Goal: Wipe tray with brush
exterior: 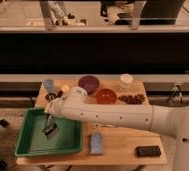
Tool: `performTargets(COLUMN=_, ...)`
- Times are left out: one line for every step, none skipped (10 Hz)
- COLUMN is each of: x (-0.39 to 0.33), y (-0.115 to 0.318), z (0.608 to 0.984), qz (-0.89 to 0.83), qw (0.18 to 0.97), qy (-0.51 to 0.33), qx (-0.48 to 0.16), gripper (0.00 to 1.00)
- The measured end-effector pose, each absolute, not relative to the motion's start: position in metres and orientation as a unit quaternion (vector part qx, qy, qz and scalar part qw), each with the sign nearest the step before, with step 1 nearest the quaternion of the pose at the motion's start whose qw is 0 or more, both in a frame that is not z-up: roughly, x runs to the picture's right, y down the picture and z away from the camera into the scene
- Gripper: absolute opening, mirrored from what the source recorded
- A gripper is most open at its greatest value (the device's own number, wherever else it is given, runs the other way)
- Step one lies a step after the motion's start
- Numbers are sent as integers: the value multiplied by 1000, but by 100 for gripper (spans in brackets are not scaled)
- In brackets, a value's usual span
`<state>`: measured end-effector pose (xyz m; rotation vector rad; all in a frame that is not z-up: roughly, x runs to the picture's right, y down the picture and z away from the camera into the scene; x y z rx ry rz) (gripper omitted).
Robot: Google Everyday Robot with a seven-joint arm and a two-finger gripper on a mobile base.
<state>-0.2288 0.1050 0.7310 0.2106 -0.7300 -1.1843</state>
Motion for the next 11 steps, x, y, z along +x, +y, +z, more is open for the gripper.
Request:
performTargets(x=-232, y=108, z=727, qz=-548, qw=757, qy=-341, qx=98, gripper=2)
performTargets(x=-232, y=109, z=725, qz=-550, qw=754, qy=-344, qx=98, gripper=2)
performTargets(x=-231, y=109, z=725, qz=-550, qw=753, qy=-347, qx=99, gripper=2)
performTargets(x=-229, y=111, z=725, qz=-550, qw=752, qy=-349, qx=99, gripper=2)
performTargets(x=-227, y=111, z=725, qz=-551, qw=751, qy=-349, qx=102, gripper=2)
performTargets(x=-226, y=111, z=725, qz=-552, qw=751, qy=-347, qx=103, gripper=2)
performTargets(x=-224, y=111, z=725, qz=-552, qw=753, qy=-343, qx=105, gripper=2)
performTargets(x=-220, y=111, z=722, qz=-551, qw=755, qy=-338, qx=107, gripper=4)
performTargets(x=-221, y=110, z=718, qz=-551, qw=758, qy=-334, qx=106, gripper=13)
performTargets(x=-223, y=111, z=713, qz=-550, qw=758, qy=-334, qx=105, gripper=21)
performTargets(x=-226, y=111, z=696, qz=-548, qw=759, qy=-335, qx=106, gripper=33)
